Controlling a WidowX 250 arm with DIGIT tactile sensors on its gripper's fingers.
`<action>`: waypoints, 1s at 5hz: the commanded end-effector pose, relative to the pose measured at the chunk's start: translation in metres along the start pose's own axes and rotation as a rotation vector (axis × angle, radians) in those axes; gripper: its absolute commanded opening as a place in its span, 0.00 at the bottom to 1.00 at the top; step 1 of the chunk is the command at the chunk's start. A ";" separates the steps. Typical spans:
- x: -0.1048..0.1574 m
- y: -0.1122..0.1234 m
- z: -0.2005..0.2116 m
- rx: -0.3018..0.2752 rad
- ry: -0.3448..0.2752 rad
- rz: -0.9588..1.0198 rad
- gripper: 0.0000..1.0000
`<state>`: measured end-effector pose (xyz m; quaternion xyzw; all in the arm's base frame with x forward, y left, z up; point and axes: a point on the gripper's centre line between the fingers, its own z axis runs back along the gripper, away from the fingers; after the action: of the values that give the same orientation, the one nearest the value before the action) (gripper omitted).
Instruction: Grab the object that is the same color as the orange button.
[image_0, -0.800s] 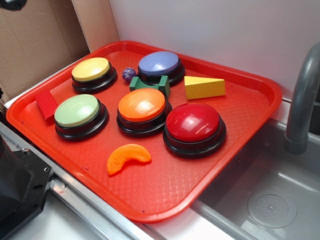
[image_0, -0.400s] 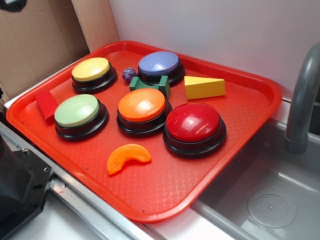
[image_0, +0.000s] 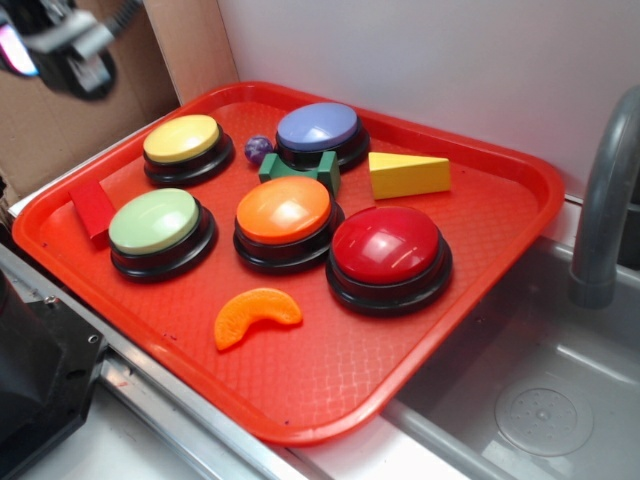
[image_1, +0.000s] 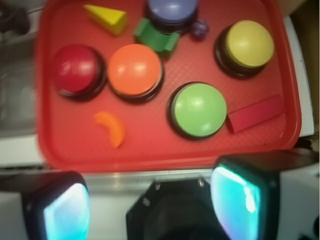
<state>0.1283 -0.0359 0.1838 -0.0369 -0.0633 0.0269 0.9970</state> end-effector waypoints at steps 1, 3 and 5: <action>0.009 -0.024 -0.062 0.005 -0.035 -0.007 1.00; 0.009 -0.036 -0.116 0.054 -0.010 0.010 1.00; 0.010 -0.044 -0.159 0.025 0.021 -0.016 1.00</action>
<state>0.1585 -0.0872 0.0270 -0.0184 -0.0427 0.0270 0.9986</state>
